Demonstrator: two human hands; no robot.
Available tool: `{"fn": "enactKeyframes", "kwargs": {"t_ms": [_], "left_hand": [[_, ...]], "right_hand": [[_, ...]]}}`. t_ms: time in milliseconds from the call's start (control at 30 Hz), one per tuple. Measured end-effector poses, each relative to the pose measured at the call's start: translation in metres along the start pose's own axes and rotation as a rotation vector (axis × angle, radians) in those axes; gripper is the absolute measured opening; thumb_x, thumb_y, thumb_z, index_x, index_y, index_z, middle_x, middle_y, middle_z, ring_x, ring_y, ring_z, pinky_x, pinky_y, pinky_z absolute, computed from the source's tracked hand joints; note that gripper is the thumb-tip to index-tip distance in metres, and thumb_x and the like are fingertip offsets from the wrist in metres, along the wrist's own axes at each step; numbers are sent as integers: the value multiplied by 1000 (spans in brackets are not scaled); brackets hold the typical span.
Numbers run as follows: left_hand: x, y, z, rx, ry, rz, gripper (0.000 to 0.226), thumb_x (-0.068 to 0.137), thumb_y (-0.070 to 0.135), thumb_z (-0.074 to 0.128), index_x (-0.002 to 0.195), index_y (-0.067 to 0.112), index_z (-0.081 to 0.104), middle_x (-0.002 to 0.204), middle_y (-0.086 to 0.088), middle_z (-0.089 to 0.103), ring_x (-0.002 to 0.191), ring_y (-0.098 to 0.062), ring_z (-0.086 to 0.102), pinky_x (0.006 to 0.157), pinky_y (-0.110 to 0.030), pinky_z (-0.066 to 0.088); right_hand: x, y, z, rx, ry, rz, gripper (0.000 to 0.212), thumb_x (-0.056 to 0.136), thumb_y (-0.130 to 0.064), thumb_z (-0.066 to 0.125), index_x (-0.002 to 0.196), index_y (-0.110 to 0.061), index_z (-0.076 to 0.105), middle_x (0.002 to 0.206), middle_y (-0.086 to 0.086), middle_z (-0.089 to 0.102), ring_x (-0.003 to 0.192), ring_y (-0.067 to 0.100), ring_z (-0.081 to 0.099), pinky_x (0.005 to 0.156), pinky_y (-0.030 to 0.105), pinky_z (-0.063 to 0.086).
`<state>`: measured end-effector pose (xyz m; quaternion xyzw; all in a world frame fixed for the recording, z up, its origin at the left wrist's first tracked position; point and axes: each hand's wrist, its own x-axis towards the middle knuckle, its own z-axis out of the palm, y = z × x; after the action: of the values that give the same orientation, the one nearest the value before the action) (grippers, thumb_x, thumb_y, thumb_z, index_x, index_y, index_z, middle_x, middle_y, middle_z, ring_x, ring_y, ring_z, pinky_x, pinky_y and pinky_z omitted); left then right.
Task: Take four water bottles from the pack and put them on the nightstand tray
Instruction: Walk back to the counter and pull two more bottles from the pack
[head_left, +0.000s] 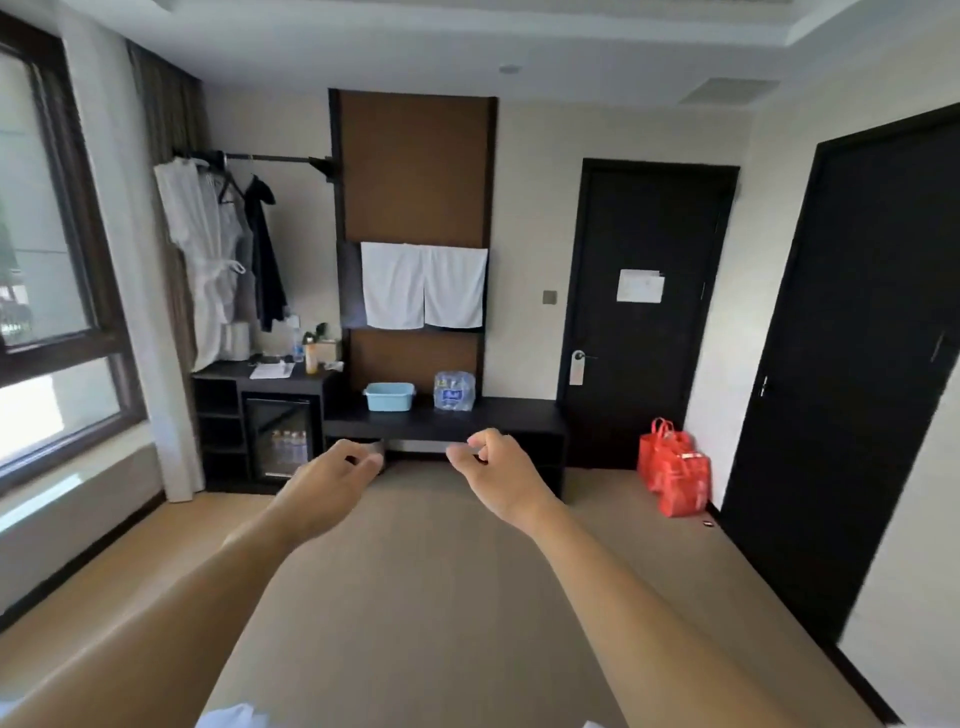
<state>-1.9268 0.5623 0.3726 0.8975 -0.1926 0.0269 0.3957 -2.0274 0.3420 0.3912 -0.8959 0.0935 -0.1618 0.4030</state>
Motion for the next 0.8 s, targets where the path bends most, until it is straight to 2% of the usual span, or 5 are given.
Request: {"fn": "enactKeyframes", "kwargs": {"t_ms": [100,233,400,500,800], "left_hand": [[62,-17,33,45,-48,28,40,98,57,42,112,25,63,100,-2,71,91,-23,65,83,-42,51],[166,-48,57,67,-63,26,45,96,59,41,127,33,60,121,3,68,109,-22,63,96,-42,51],[313,-95,61,99,-138,-3,47,94,63,40,128,36,59,122,5,68,108,-20,62,92,-39,51],[406,-112,53,106,-142,-17,47,95,64,41,129,35,58,123,3,67,109,-20,62,95,-40,51],[651,-142,101,87,-143,12,52,96,61,43,139,33,51,127,4,65,110,-19,62,95,-40,52]], "right_hand": [[60,39,14,-48,21,66,62,93,-60,52,139,-18,53,135,4,55,120,19,57,103,39,46],[159,80,49,-80,26,128,60,92,-62,52,137,-23,53,127,0,62,114,18,61,99,40,50],[300,105,80,-101,21,182,61,91,-61,52,138,-22,52,126,0,61,110,16,60,93,35,49],[383,111,86,-82,19,208,63,90,-63,52,139,-24,50,126,-2,59,96,13,60,77,30,46],[614,177,111,-62,41,221,58,93,-57,54,140,-22,50,128,1,60,106,10,58,82,25,41]]}}
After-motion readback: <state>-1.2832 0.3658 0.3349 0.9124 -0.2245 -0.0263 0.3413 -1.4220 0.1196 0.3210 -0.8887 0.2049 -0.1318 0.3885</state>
